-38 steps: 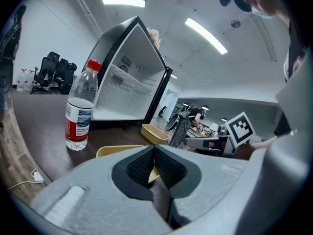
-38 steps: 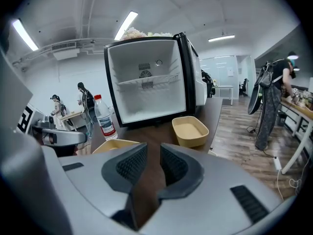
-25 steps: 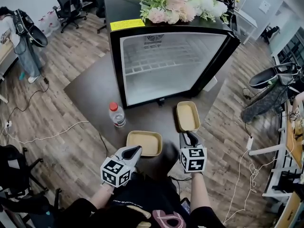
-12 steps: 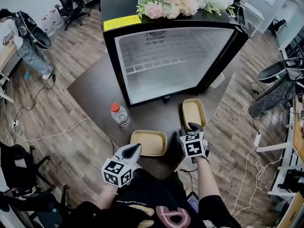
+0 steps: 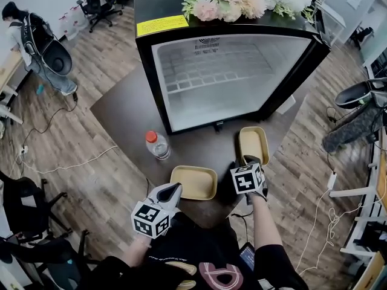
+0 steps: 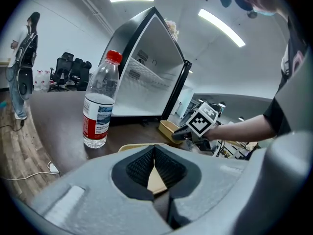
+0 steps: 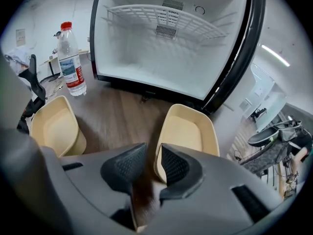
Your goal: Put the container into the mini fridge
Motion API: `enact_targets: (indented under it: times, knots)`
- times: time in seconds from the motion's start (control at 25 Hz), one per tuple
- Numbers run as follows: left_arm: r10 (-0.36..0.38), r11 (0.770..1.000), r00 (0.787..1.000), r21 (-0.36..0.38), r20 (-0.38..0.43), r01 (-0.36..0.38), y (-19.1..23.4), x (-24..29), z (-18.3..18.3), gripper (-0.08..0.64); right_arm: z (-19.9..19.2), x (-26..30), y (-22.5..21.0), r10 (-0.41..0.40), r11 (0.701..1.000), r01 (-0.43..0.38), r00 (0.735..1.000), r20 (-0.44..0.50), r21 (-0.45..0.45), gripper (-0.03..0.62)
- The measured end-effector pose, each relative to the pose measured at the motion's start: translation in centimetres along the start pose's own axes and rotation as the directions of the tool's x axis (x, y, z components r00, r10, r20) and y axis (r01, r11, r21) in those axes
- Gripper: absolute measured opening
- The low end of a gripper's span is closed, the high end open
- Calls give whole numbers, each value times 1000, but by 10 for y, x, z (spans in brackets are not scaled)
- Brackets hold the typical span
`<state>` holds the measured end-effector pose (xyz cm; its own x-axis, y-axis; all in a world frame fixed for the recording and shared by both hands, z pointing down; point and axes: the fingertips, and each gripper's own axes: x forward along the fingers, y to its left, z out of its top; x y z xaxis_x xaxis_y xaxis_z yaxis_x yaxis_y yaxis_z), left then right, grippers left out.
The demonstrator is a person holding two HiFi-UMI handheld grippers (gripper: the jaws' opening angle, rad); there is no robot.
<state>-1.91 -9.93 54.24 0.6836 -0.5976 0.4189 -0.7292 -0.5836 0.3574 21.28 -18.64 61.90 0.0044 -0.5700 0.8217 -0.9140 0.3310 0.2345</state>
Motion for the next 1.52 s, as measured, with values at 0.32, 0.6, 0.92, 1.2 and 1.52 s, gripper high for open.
enact_targets:
  times: [0.32,0.6,0.92,1.2,1.52]
  knots:
    - [23,1000,1000,-16,4,-23,13,-1,2,9,-9,9,-5,-31,999,33,998,-56,22,69]
    - [21,999,1000,-31,-5,-21,16,0,-3,9,-8,12,-8,-35,999,37,997,-71,22,38]
    - [10,999,1000,-52,-11,-10,17,5,-5,9,-8,11,-8,-48,999,49,996,-69,9,29]
    - [3,999,1000,-48,-24,-4,18,7,-11,9,-4,5,-12,-84,996,84,994,-69,-9,28]
    - [-14,999,999,-43,-32,13,19,12,-12,9,16,-9,-11,-92,995,91,995,-43,-37,26]
